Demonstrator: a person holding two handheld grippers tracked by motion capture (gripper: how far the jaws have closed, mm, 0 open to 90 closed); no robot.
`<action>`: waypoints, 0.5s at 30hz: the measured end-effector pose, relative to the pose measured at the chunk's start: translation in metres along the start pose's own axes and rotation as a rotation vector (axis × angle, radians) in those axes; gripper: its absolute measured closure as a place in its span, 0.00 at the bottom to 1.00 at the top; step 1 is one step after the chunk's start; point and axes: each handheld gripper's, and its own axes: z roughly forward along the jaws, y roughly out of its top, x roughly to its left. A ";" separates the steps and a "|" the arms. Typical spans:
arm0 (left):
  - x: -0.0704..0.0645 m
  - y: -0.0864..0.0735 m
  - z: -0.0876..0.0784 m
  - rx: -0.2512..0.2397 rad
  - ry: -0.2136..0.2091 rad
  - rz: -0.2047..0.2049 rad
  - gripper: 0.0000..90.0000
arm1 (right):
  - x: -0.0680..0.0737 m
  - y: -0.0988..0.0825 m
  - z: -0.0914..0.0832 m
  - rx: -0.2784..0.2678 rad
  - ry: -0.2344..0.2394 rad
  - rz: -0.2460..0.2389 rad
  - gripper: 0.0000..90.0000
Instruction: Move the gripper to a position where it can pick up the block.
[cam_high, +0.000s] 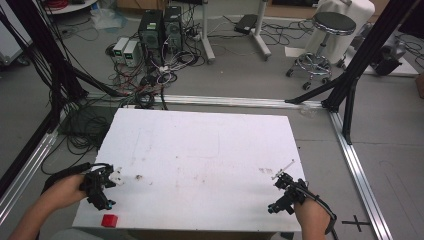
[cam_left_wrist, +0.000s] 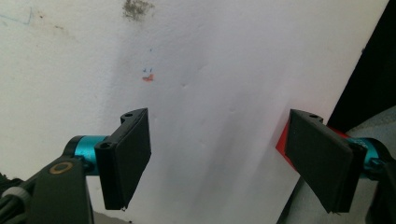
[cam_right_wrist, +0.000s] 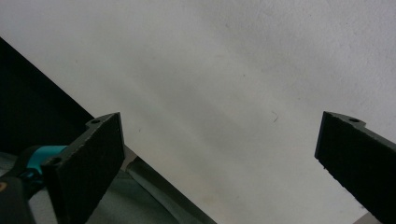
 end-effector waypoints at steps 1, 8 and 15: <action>-0.001 -0.003 -0.001 0.002 -0.005 0.020 0.26 | 0.000 0.000 0.000 -0.001 0.002 0.001 0.01; -0.008 -0.008 -0.003 -0.005 -0.016 0.075 0.26 | 0.001 0.002 -0.001 -0.004 0.001 -0.003 0.01; -0.012 -0.011 -0.003 0.006 -0.032 0.133 0.26 | 0.001 0.002 0.000 -0.004 0.000 -0.004 0.01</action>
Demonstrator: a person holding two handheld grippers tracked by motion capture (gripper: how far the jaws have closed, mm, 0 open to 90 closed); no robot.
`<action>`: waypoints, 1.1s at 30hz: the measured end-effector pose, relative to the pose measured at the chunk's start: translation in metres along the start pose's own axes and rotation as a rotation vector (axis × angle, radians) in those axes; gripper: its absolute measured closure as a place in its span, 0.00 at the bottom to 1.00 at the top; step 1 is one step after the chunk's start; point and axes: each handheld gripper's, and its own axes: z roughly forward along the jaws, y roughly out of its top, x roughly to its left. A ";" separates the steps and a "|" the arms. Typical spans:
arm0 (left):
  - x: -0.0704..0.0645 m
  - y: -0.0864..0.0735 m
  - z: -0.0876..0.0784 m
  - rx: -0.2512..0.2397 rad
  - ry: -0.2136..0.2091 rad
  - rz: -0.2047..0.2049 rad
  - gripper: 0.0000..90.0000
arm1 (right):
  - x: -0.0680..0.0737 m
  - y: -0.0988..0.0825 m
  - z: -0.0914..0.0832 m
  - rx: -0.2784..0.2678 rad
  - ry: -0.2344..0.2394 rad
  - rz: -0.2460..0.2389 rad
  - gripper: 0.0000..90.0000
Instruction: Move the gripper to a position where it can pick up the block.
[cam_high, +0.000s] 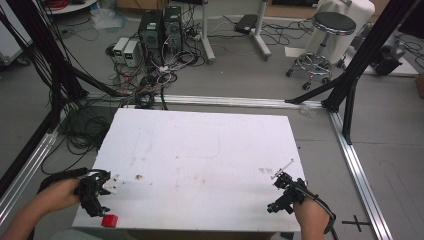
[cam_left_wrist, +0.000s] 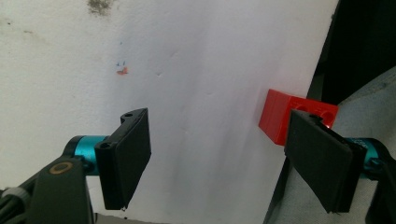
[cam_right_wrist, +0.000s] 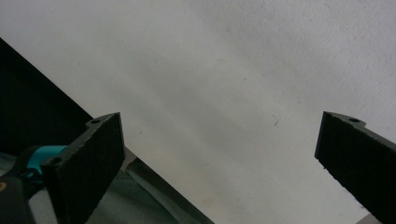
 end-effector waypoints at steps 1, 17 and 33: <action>-0.001 0.000 0.000 0.000 -0.005 0.006 0.26 | 0.000 0.000 0.000 0.001 -0.001 0.000 0.01; -0.016 0.002 0.003 0.017 -0.046 0.119 0.26 | 0.001 0.001 0.000 0.000 -0.002 -0.005 0.01; -0.032 0.002 0.014 0.049 -0.060 0.153 0.26 | 0.001 0.001 0.000 -0.003 0.001 -0.005 0.01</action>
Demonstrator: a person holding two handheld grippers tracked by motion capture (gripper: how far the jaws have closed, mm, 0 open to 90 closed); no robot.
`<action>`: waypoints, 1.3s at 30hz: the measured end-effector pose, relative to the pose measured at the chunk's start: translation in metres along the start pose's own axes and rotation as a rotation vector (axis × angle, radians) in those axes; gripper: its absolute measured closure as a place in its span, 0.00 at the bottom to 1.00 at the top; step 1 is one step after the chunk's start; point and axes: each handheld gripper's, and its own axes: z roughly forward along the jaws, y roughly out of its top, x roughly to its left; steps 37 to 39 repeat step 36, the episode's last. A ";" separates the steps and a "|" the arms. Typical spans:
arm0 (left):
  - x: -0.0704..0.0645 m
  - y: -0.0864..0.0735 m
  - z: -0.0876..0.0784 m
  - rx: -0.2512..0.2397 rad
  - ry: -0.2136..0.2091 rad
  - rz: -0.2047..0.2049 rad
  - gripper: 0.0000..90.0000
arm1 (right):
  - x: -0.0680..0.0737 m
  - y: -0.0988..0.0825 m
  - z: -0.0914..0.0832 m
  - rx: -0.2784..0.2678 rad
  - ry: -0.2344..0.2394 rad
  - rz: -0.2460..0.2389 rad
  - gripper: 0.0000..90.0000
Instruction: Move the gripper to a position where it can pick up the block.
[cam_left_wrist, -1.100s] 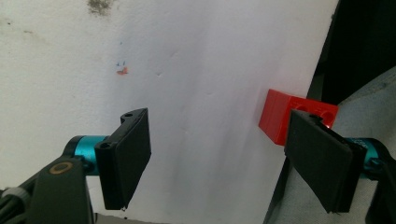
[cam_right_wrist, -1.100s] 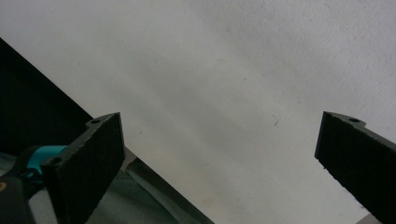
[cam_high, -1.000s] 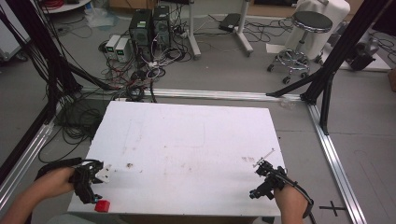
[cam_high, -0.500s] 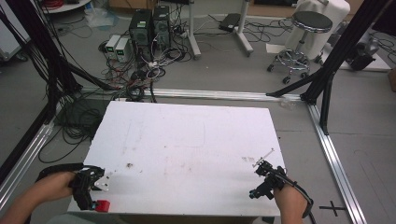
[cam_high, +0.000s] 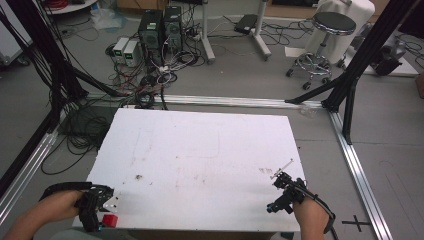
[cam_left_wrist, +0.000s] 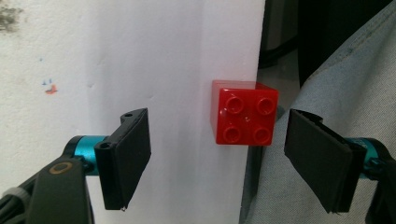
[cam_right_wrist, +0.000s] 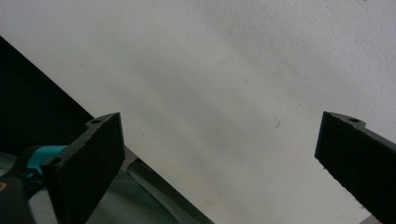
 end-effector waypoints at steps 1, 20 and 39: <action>-0.001 0.000 0.001 0.002 -0.003 0.011 0.26 | 0.000 0.000 0.000 0.000 -0.003 0.000 0.01; -0.011 0.003 0.026 0.020 -0.029 0.060 0.26 | 0.000 0.001 0.000 0.005 -0.002 0.001 0.01; -0.012 0.002 0.030 0.017 -0.036 0.062 0.26 | 0.000 0.001 0.000 0.005 0.000 0.003 0.01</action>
